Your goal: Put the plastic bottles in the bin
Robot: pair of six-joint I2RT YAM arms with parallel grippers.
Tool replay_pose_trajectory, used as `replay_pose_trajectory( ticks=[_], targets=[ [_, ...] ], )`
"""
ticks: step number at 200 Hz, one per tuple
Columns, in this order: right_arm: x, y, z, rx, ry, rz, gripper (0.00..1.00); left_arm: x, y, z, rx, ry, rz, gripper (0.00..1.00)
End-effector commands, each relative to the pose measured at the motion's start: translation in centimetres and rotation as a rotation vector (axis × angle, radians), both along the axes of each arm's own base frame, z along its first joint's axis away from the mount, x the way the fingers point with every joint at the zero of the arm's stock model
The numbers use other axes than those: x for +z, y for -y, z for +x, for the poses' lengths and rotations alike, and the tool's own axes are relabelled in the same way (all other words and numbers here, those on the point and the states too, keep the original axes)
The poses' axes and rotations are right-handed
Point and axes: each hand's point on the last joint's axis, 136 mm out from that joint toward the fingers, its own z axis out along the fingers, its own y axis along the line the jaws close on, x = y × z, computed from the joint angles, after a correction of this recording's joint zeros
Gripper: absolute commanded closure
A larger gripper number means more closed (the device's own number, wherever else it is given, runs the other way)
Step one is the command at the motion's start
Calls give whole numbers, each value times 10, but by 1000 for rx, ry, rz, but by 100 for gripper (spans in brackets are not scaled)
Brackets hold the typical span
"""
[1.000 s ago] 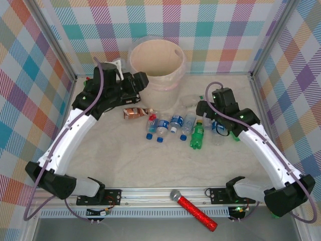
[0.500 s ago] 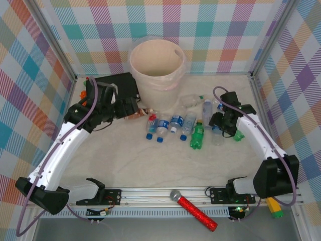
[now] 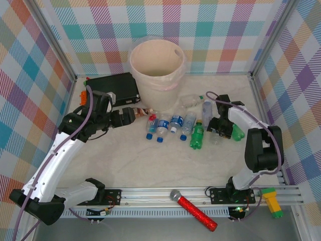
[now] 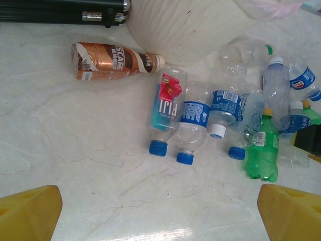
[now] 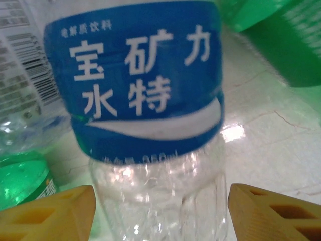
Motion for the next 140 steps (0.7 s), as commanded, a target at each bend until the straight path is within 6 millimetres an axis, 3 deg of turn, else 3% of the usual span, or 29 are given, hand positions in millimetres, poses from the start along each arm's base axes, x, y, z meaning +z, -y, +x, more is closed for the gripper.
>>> replay_pose_trajectory(
  ticks=[1,35,87,140],
  targets=[
    [-3,0,10,34,1,6,30,2,-1,-5,-21,3,7,1],
    [-9,-5,16,67,1,27,32,4,-3,-6,-19,10,13,1],
    [-1,-7,17,90,14,41,39,5,-1,-4,-20,16,6,0],
    [42,-11,12,104,114,42,40,4,0,-2,-21,17,4,0]
  ],
)
